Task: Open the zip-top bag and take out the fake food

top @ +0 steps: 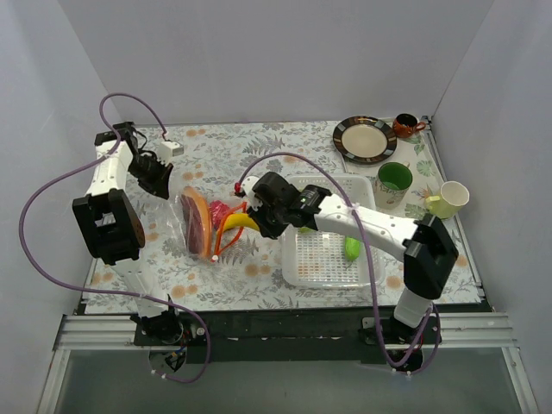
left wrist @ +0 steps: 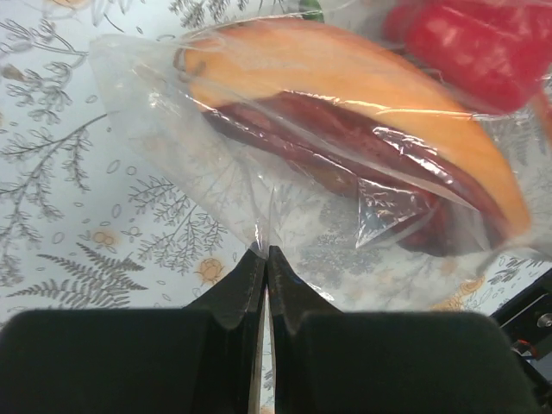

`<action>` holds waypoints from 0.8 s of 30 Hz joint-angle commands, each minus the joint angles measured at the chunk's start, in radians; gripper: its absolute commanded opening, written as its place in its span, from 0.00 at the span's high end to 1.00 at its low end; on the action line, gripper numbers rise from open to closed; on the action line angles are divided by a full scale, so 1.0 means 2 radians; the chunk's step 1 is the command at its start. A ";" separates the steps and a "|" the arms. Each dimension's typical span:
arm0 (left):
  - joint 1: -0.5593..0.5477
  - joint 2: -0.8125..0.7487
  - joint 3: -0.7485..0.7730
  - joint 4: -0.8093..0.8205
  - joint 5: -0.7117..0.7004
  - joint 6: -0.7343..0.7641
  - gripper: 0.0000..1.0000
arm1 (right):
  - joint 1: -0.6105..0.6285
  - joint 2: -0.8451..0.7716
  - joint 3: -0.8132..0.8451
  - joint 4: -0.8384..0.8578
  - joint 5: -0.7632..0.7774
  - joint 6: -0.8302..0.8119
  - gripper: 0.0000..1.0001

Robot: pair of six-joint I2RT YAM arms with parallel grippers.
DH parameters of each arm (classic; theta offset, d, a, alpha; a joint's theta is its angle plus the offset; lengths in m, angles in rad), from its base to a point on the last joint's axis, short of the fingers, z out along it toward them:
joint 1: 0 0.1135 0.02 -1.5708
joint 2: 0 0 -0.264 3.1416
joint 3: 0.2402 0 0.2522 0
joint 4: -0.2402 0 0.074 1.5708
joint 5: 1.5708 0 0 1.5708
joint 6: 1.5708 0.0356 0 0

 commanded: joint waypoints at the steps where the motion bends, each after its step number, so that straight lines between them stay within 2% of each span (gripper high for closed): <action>1: -0.001 -0.017 -0.027 0.025 -0.012 -0.006 1.00 | 0.000 -0.070 0.009 -0.092 0.050 0.043 0.99; 3: -0.001 -0.017 -0.034 0.031 -0.018 -0.005 1.00 | -0.002 -0.083 0.022 -0.141 0.093 0.054 0.99; 4: -0.002 -0.017 -0.037 0.034 -0.023 -0.004 1.00 | -0.003 -0.083 0.023 -0.188 0.143 0.069 0.99; 6: -0.002 -0.017 -0.041 0.034 -0.025 0.000 1.00 | -0.012 -0.102 0.004 -0.200 0.194 0.086 0.99; 7: -0.002 -0.017 -0.041 0.034 -0.025 0.000 1.00 | -0.018 -0.113 -0.030 -0.198 0.235 0.095 0.99; 13: -0.017 -0.017 -0.003 -0.006 -0.006 -0.005 1.00 | -0.094 -0.208 -0.170 -0.093 0.332 0.152 0.98; 14: -0.026 -0.018 0.004 -0.012 0.000 -0.007 1.00 | -0.099 -0.210 -0.189 -0.076 0.340 0.154 0.89; 15: -0.031 -0.021 0.011 -0.024 0.004 -0.010 1.00 | -0.101 -0.208 -0.193 -0.072 0.348 0.151 0.61; 17: -0.044 -0.025 0.012 -0.029 0.009 -0.027 1.00 | -0.101 -0.189 -0.180 -0.080 0.372 0.149 0.34; 18: -0.049 -0.028 0.005 -0.031 0.011 -0.032 1.00 | -0.101 -0.180 -0.169 -0.103 0.380 0.150 0.05; 19: -0.054 -0.035 -0.001 -0.029 0.011 -0.042 1.00 | -0.101 -0.163 -0.154 -0.112 0.383 0.151 0.02; 21: -0.066 -0.043 -0.009 -0.025 0.005 -0.049 1.00 | -0.094 -0.156 -0.117 -0.114 0.375 0.144 0.02; 24: -0.078 -0.044 0.020 -0.050 0.008 -0.061 1.00 | -0.078 -0.156 -0.082 -0.101 0.350 0.129 0.02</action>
